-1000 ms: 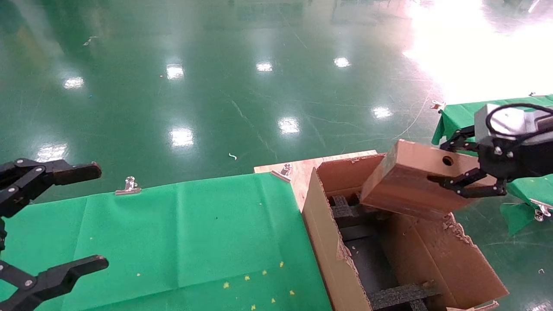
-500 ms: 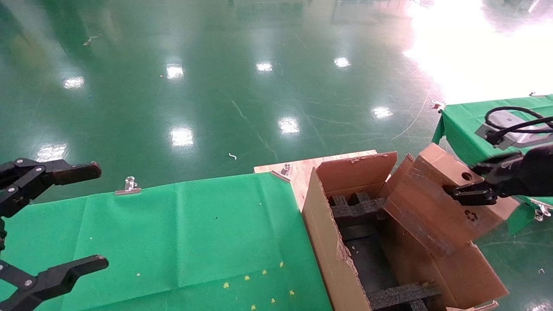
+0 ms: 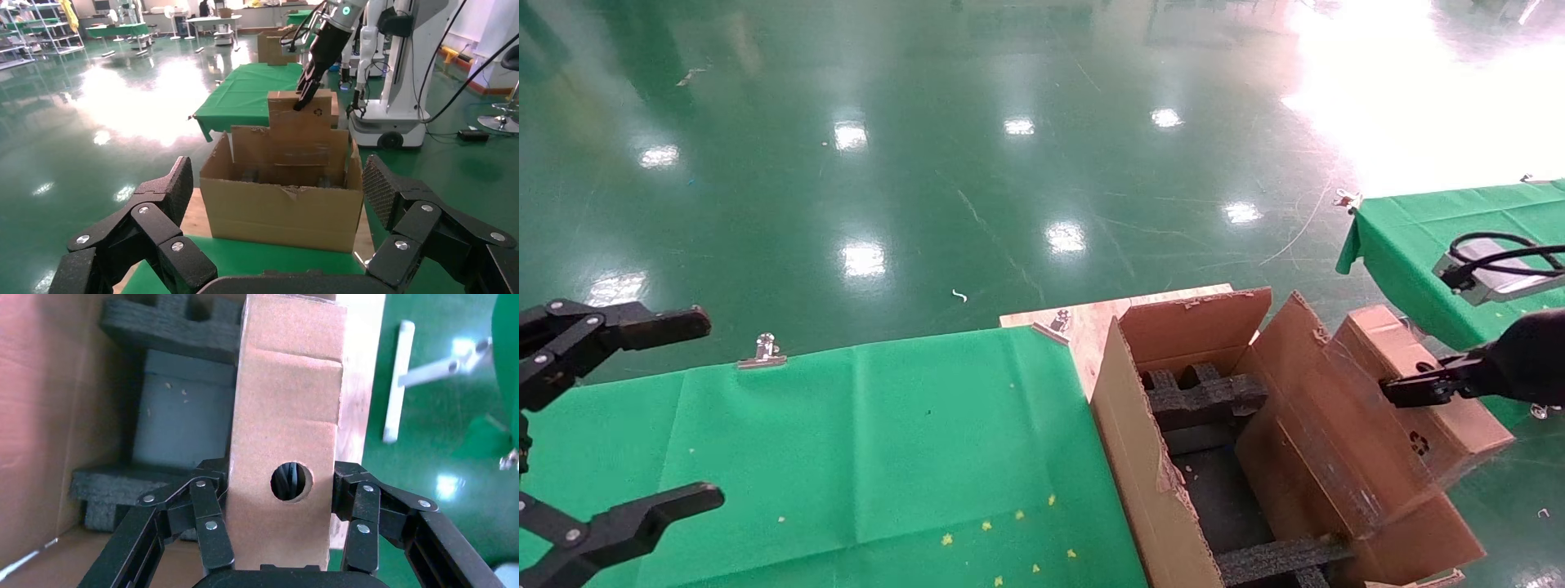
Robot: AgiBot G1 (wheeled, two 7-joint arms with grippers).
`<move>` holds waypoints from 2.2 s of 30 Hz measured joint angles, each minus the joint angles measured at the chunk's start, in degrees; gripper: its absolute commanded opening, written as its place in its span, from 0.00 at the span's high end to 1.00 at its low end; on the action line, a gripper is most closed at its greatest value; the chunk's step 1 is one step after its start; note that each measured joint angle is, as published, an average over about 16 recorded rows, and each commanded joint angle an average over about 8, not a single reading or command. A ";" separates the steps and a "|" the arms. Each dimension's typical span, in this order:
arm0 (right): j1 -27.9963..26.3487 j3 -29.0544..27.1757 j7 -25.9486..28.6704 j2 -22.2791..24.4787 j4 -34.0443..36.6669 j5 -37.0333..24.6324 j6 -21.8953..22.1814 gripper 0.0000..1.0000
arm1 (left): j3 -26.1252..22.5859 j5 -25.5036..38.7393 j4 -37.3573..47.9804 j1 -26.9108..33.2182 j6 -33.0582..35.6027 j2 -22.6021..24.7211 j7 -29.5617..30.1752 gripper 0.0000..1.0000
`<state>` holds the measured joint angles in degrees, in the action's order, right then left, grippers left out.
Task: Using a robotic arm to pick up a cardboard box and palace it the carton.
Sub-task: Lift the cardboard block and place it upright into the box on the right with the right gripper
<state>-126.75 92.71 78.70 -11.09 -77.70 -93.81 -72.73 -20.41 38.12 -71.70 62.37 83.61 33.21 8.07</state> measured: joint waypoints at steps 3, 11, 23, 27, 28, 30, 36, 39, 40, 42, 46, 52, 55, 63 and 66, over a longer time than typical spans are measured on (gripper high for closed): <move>1.09 0.61 3.12 -0.34 -0.07 -0.48 1.49 1.00 | 0.00 0.00 0.00 0.00 0.00 0.00 0.00 0.00; 4.10 2.11 8.77 -1.98 -0.18 -1.89 6.37 1.00 | 0.00 0.00 0.00 0.00 0.00 0.00 0.00 0.00; 8.32 4.19 13.40 -4.51 -0.23 -5.37 13.26 1.00 | -0.01 -0.01 0.00 0.00 0.00 0.00 0.00 0.00; 9.56 4.84 14.61 -5.12 -0.26 -6.34 14.78 1.00 | -0.01 -0.01 0.00 0.00 0.00 0.00 0.00 0.00; 9.87 5.00 14.87 -5.26 -0.27 -6.55 15.11 1.00 | -0.01 -0.01 0.00 0.00 0.00 0.00 0.00 0.00; 10.44 5.30 15.33 -5.49 -0.28 -6.91 15.70 1.00 | -0.01 -0.01 0.00 0.00 0.00 0.00 -0.01 0.00; 12.04 6.18 16.33 -6.05 -0.31 -7.84 17.04 1.00 | -0.01 -0.01 0.00 0.00 0.00 0.00 -0.01 0.00; 12.84 6.62 16.88 -6.30 -0.32 -8.36 17.68 1.00 | -0.01 -0.01 0.00 0.00 -0.01 0.00 -0.01 0.00; 13.12 6.77 17.10 -6.39 -0.32 -8.53 17.90 1.00 | -0.01 -0.01 0.00 0.00 -0.01 -0.01 -0.01 0.00; 13.66 7.07 17.57 -6.58 -0.32 -8.91 18.33 1.00 | -0.01 -0.01 0.00 0.00 -0.01 -0.01 -0.01 0.00; 14.79 7.66 18.65 -7.01 -0.32 -9.72 19.23 1.00 | -0.02 -0.01 0.00 0.00 -0.01 -0.01 -0.01 0.00; 16.68 8.56 20.59 -7.75 -0.29 -11.07 20.96 1.00 | -0.02 -0.01 0.00 0.00 -0.01 -0.01 -0.01 0.00; 17.69 9.01 21.80 -8.14 -0.26 -11.91 21.95 1.00 | -0.02 -0.01 0.00 0.00 -0.01 -0.01 -0.01 0.00; 20.56 10.21 25.42 -9.41 -0.14 -14.62 24.74 1.00 | -0.02 -0.01 0.00 0.01 -0.01 -0.01 -0.01 0.00; 21.68 10.65 26.81 -9.93 -0.08 -15.66 25.73 1.00 | -0.02 -0.02 0.00 0.01 -0.01 -0.01 -0.01 0.00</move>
<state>-105.08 103.36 105.51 -21.02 -77.79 -109.47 -46.99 -20.43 38.11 -71.70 62.37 83.60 33.20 8.06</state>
